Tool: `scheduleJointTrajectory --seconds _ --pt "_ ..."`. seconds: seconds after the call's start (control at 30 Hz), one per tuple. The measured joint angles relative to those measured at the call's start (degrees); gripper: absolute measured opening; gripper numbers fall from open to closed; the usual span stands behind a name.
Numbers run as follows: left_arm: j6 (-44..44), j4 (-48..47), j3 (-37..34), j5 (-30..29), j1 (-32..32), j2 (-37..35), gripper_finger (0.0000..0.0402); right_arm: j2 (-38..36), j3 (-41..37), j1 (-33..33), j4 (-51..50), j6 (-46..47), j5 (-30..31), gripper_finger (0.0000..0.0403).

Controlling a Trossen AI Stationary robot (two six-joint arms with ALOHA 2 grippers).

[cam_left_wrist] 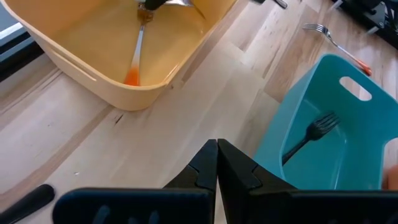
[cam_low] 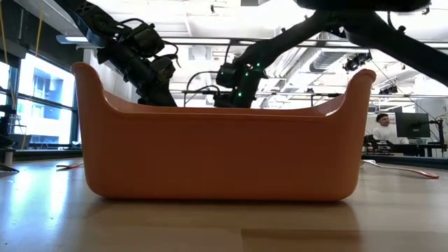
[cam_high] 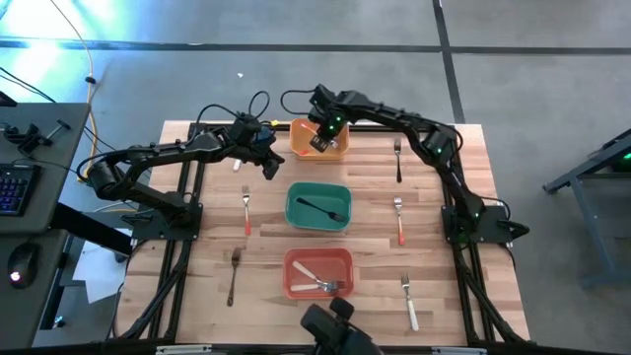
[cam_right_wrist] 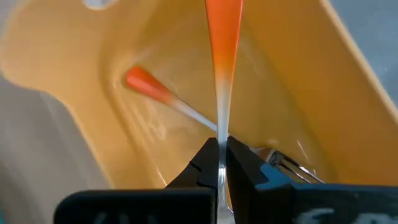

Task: Sort silverware by color (type)
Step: Put the orange fork into the yellow bin

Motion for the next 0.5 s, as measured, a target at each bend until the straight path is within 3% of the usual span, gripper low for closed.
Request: scheduleJointTrajectory --seconds 0.5 --pt "-0.48 -0.02 0.02 -1.71 0.00 0.00 0.0000 1.43 -0.04 0.32 0.94 -1.41 0.25 0.0000"
